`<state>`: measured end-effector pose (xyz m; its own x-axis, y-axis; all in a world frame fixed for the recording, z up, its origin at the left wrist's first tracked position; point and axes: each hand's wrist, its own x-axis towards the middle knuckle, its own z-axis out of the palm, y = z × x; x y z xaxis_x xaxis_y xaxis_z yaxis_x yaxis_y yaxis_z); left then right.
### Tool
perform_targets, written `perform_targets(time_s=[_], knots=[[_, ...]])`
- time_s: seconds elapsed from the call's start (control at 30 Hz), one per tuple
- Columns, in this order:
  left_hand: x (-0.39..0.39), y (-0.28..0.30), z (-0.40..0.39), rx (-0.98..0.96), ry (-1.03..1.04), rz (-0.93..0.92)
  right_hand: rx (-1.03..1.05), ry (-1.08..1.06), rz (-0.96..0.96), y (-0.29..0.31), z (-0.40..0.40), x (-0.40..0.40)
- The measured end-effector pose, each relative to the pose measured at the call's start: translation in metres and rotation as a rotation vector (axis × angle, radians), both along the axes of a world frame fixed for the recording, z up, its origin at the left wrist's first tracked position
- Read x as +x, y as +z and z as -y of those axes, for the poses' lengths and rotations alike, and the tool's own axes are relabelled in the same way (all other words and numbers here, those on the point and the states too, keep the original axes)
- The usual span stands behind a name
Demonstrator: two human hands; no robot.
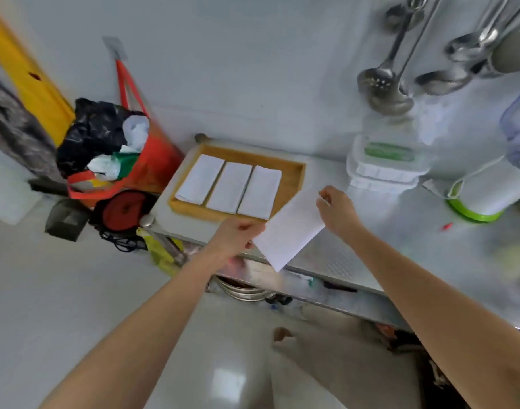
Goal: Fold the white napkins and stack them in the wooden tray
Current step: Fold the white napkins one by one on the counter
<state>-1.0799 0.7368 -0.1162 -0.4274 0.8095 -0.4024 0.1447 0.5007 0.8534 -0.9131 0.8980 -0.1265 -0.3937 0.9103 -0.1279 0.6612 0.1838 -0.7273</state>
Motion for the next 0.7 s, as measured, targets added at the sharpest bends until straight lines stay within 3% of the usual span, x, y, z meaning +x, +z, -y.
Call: perform_targets(time_s=[0.2,0.4,0.7], knots=[[-0.064,-0.016,-0.056,-0.117,0.021,-0.114,0.020,0.145,0.142,-0.008,-0.068,-0.094],[-0.106,-0.046,-0.097,-0.248,-0.203,-0.331,0.015,0.189,0.289,-0.030,-0.102,-0.152],[-0.135,-0.076,-0.120,-0.331,-0.367,-0.320,-0.020,0.145,0.507,-0.057,-0.121,-0.202]])
